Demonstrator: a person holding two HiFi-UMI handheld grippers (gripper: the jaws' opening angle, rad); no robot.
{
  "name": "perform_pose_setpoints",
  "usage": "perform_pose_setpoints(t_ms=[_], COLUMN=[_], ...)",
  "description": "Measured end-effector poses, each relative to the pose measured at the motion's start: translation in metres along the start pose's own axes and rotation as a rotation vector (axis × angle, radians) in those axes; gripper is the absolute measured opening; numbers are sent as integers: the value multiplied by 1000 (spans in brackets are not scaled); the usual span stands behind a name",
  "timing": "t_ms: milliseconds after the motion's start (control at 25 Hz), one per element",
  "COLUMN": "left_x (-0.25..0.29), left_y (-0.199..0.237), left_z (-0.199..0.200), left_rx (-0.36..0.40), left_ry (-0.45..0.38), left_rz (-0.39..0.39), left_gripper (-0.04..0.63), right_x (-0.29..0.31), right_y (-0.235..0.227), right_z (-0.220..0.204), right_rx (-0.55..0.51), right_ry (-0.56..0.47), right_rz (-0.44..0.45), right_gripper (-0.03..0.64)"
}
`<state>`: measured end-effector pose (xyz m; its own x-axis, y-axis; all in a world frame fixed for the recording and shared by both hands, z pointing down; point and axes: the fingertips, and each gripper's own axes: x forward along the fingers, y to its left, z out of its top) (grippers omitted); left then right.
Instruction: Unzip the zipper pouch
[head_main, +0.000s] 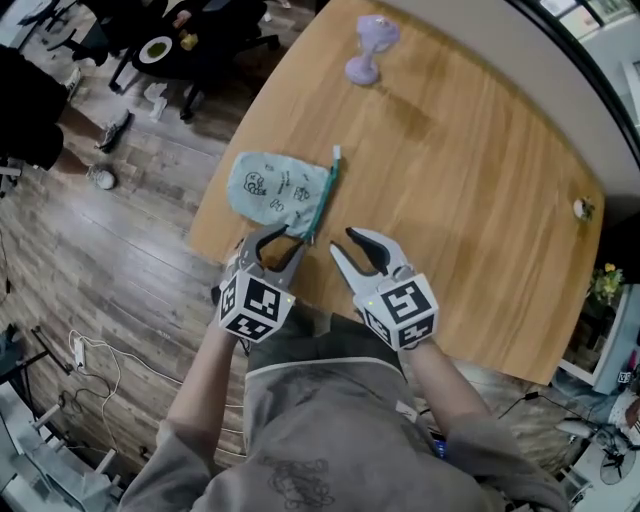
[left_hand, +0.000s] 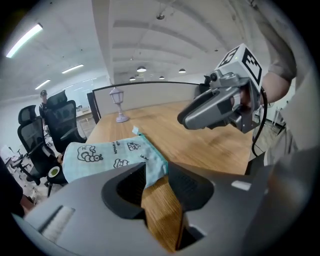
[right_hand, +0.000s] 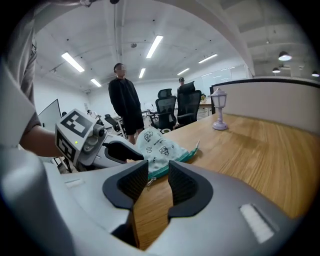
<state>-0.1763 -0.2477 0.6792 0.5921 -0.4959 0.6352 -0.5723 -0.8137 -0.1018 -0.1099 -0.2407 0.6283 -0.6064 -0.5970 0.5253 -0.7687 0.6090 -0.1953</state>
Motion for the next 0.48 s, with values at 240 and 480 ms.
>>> perform_pose_setpoints(t_ms=[240, 480], left_x=[20, 20], left_y=[-1, -7], left_z=[-12, -11], left_rx=[-29, -39], left_ry=[27, 32], left_rz=[-49, -144], left_gripper=[133, 177], right_x=[6, 6], right_y=[-11, -16], right_z=[-12, -17], right_rx=[22, 41], right_ry=[-14, 1], right_rz=[4, 3], right_gripper=[135, 135])
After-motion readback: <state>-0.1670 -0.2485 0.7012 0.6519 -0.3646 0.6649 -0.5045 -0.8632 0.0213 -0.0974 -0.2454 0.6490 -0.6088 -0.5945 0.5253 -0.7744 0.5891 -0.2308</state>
